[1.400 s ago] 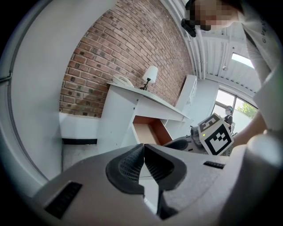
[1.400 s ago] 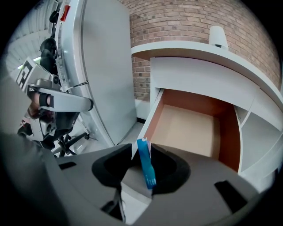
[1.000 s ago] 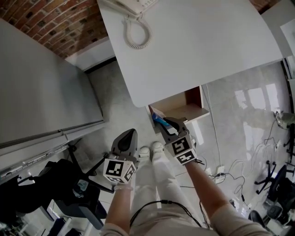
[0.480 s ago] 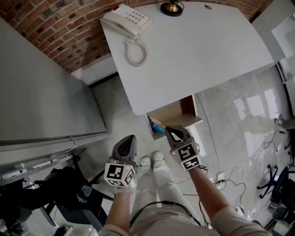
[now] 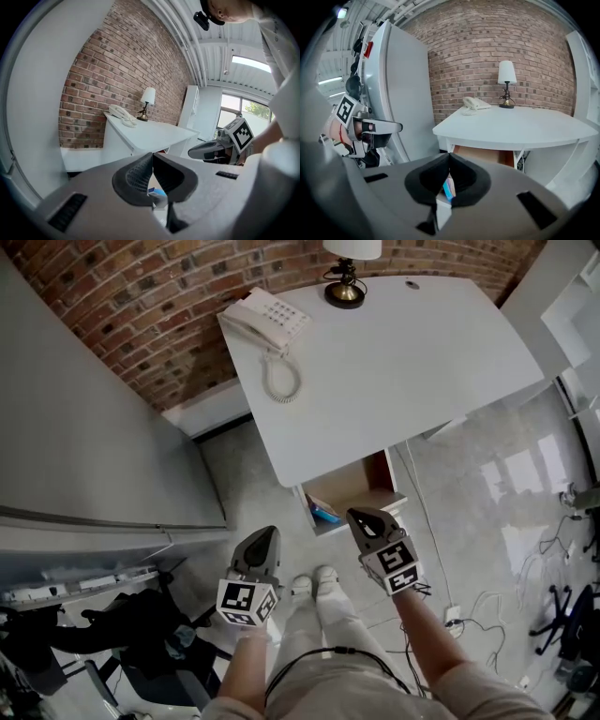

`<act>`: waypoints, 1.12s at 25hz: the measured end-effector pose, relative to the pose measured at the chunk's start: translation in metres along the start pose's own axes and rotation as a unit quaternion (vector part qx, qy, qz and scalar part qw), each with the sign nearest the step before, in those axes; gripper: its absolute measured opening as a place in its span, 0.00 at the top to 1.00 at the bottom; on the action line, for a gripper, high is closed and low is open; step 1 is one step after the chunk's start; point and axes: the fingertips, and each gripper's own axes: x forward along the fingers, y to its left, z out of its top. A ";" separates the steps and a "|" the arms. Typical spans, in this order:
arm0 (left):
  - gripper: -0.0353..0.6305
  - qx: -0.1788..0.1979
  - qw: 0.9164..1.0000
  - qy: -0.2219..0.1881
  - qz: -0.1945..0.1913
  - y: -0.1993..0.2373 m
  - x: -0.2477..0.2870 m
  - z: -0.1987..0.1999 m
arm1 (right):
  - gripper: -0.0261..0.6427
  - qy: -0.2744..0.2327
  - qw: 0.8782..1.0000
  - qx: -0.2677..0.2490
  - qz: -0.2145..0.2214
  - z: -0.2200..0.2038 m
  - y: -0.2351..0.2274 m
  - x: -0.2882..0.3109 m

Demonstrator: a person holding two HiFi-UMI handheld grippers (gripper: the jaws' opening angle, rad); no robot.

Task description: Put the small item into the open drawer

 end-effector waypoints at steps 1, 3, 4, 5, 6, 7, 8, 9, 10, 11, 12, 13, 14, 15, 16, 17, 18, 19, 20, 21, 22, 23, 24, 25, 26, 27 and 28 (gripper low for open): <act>0.94 0.002 1.000 -0.002 0.000 0.000 -0.002 0.004 | 0.95 -0.004 1.000 0.003 -0.001 0.003 -0.001 -0.004; 0.94 0.006 1.000 -0.006 0.002 -0.001 -0.005 0.012 | 0.95 -0.009 1.000 0.009 -0.003 0.009 -0.003 -0.014; 0.94 0.008 1.000 -0.009 0.002 -0.002 -0.007 0.016 | 0.95 -0.010 1.000 0.012 -0.004 0.011 -0.003 -0.018; 0.94 0.010 1.000 -0.011 0.003 -0.003 -0.009 0.020 | 0.95 -0.014 1.000 0.015 -0.006 0.013 -0.004 -0.022; 0.94 0.012 1.000 -0.013 0.003 -0.004 -0.011 0.024 | 0.95 -0.019 1.000 0.019 -0.008 0.016 -0.005 -0.026; 0.94 0.013 1.000 -0.015 0.003 -0.005 -0.013 0.029 | 0.95 -0.024 0.999 0.021 -0.010 0.018 -0.006 -0.029; 0.94 0.014 1.000 -0.018 0.003 -0.006 -0.014 0.033 | 0.95 -0.029 0.999 0.023 -0.010 0.021 -0.007 -0.032; 0.94 0.015 1.000 -0.020 0.002 -0.008 -0.015 0.037 | 0.95 -0.031 0.999 0.024 -0.011 0.024 -0.007 -0.035; 0.94 0.016 1.000 -0.022 0.001 -0.010 -0.016 0.041 | 0.95 -0.033 0.999 0.024 -0.011 0.027 -0.007 -0.038; 0.94 0.018 1.000 -0.024 0.000 -0.011 -0.017 0.044 | 0.95 -0.035 0.999 0.024 -0.010 0.030 -0.007 -0.041; 0.94 0.019 0.999 -0.026 -0.001 -0.013 -0.019 0.048 | 0.95 -0.039 0.999 0.024 -0.009 0.033 -0.006 -0.043; 0.94 0.021 0.999 -0.028 -0.002 -0.015 -0.020 0.051 | 0.95 -0.042 0.999 0.025 -0.009 0.037 -0.005 -0.046; 0.94 0.022 0.999 -0.030 -0.003 -0.016 -0.021 0.054 | 0.95 -0.044 0.999 0.026 -0.008 0.041 -0.005 -0.048; 0.94 0.023 0.999 -0.032 -0.003 -0.017 -0.022 0.057 | 0.95 -0.048 0.998 0.026 -0.009 0.045 -0.005 -0.051; 0.94 0.023 0.999 -0.034 -0.002 -0.017 -0.024 0.060 | 0.95 -0.054 0.998 0.026 -0.010 0.049 -0.005 -0.054; 0.94 0.024 0.999 -0.035 -0.002 -0.018 -0.025 0.062 | 0.95 -0.061 0.998 0.025 -0.012 0.053 -0.006 -0.056; 0.94 0.025 0.999 -0.036 -0.001 -0.018 -0.026 0.065 | 0.95 -0.068 0.997 0.025 -0.013 0.057 -0.007 -0.059; 0.94 0.027 0.999 -0.038 -0.001 -0.018 -0.027 0.068 | 0.95 -0.074 0.997 0.025 -0.014 0.061 -0.008 -0.061; 0.94 0.028 0.999 -0.041 0.000 -0.018 -0.028 0.071 | 0.95 -0.078 0.997 0.026 -0.013 0.064 -0.008 -0.064; 0.94 0.029 0.999 -0.043 0.001 -0.018 -0.030 0.074 | 0.95 -0.082 0.996 0.028 -0.013 0.067 -0.008 -0.066; 0.94 0.030 0.998 -0.046 0.002 -0.018 -0.031 0.077 | 0.95 -0.085 0.996 0.030 -0.012 0.069 -0.009 -0.068; 0.94 0.030 0.998 -0.048 0.004 -0.018 -0.033 0.080 | 0.95 -0.089 0.995 0.033 -0.012 0.071 -0.009 -0.070; 0.94 0.031 0.998 -0.050 0.005 -0.018 -0.035 0.082 | 0.95 -0.092 0.995 0.035 -0.013 0.072 -0.009 -0.072; 0.94 0.031 0.998 -0.053 0.006 -0.017 -0.036 0.085 | 0.95 -0.094 0.995 0.036 -0.014 0.074 -0.009 -0.074; 0.94 0.032 0.998 -0.055 0.008 -0.016 -0.038 0.088 | 0.95 -0.095 0.995 0.036 -0.016 0.075 -0.010 -0.076; 0.94 0.032 0.998 -0.058 0.009 -0.016 -0.039 0.091 | 0.95 -0.096 0.995 0.038 -0.017 0.077 -0.010 -0.078; 0.94 0.032 0.998 -0.060 0.011 -0.015 -0.041 0.094 | 0.95 -0.098 0.994 0.040 -0.017 0.079 -0.011 -0.080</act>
